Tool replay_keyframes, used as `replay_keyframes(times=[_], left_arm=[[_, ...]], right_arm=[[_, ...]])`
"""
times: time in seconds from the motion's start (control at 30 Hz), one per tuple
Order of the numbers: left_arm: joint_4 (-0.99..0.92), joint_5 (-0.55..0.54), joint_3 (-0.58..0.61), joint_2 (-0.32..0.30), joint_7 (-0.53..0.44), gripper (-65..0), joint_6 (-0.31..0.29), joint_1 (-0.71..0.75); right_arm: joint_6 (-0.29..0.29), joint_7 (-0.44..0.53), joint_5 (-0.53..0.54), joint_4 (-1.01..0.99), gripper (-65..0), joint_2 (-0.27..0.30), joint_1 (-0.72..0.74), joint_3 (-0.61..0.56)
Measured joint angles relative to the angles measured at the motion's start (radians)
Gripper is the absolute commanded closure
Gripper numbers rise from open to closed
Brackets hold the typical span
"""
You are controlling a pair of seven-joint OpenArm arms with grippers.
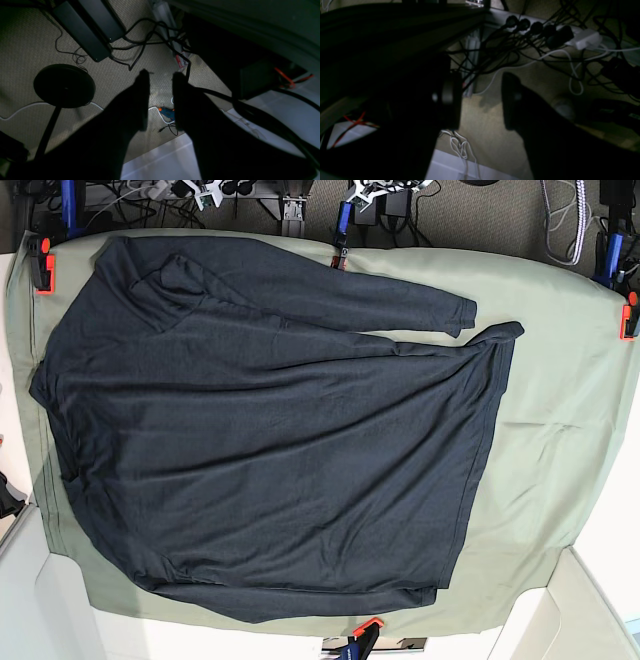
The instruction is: Fold the T-shirt properly
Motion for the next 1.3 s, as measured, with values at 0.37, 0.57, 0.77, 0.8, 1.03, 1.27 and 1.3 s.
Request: replay_keyframes(times=[0.37,0.57,0.77,0.8,1.03,1.27,1.3], left_arm=[[0.001,0.001,0.0,0.0,-0.035,-19.4,0.0,0.053],[0.096,0.0,0.0,-0.024,-0.037,-19.4,0.0,0.121],[0.335,-0.064,-0.101,-0.08,-0.032,-19.4,-0.085,0.278],[0.38,-0.076,-0.134,-0.087,-0.031,-19.4,-0.131,0.304],[0.71,-0.085,-0.364,-0.099,-0.031,-19.4,-0.231,0.499],[0.964,-0.103,-0.448,-0.126,-0.03,-19.4,-0.389,0.637],[0.993,-0.126,-0.455,-0.131,-0.032,-19.4,-0.394,0.651]], right_arm=[[0.003,0.004,-0.003,0.088,-26.5,0.0,-0.059,0.0],[0.01,0.001,0.001,0.214,-26.5,0.0,-0.167,0.0],[0.027,-0.001,0.011,0.36,-26.5,0.001,-0.273,0.0],[0.047,-0.003,0.013,0.388,-26.5,0.003,-0.291,-0.001],[0.191,-0.003,0.163,0.618,-26.5,0.034,-0.416,-0.003],[0.216,-0.01,0.246,0.895,-26.5,0.1,-0.59,-0.003],[0.214,-0.012,0.246,0.935,-26.5,0.107,-0.616,-0.003]])
